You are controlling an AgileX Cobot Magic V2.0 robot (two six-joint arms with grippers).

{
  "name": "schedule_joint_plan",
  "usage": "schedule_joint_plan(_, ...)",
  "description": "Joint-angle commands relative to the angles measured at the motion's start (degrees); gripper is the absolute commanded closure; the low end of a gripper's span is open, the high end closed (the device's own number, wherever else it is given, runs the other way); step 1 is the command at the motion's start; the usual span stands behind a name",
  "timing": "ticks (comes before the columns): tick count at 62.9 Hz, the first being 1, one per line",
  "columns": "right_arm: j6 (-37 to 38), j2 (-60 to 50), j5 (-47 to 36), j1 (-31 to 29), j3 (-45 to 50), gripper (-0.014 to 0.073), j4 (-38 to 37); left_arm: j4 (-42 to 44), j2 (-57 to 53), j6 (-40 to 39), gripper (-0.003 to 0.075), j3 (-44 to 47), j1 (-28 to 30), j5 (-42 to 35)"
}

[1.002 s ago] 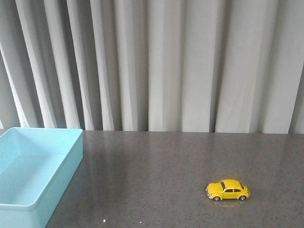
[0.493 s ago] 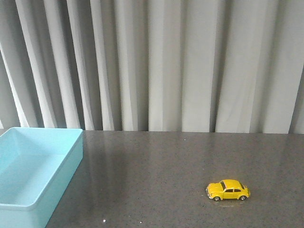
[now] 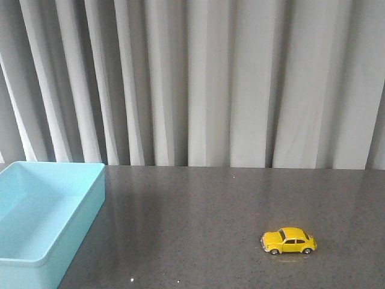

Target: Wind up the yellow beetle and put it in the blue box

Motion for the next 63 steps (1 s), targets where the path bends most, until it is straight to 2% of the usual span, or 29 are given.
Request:
schedule_joint_plan(1,-1.36,4.80,2.66,-0.39,-2.95,0.0598,-0.38,0.15,3.78,-0.19,0.0726,-2.72,-0.35,1.13)
schedule_joint_plan(15,-1.50,12.21,12.56,-0.39,-2.95,0.0598,0.20,0.09,9.19,-0.76,0.0726,-2.72,-0.35,14.03)
schedule_joint_plan(31,-1.50,17.16,12.95,-0.39,-2.95,0.0594,0.23,0.09,13.18,-0.88,0.0720,-2.72,-0.35,13.55)
schedule_joint_plan(36,-1.50,18.63,12.72,-0.39,-2.95,0.0571,0.23,0.09,14.64,-0.89,0.0695,-2.72,-0.35,13.34)
schedule_joint_plan(43,-1.56,20.27,12.57,-0.34,-2.95,0.0481,0.10,0.09,17.08,-0.82,0.0608,-2.72,-0.35,12.49)
schedule_joint_plan(54,-1.55,21.87,10.52,-0.34,-2.95,0.0203,0.03,0.29,20.58,-0.68,0.0407,-2.72,-0.35,11.28)
schedule_joint_plan(63,-1.50,22.03,10.86,-0.34,-2.95,0.0053,0.65,0.36,23.04,-0.68,0.0304,-2.72,-0.35,10.76)
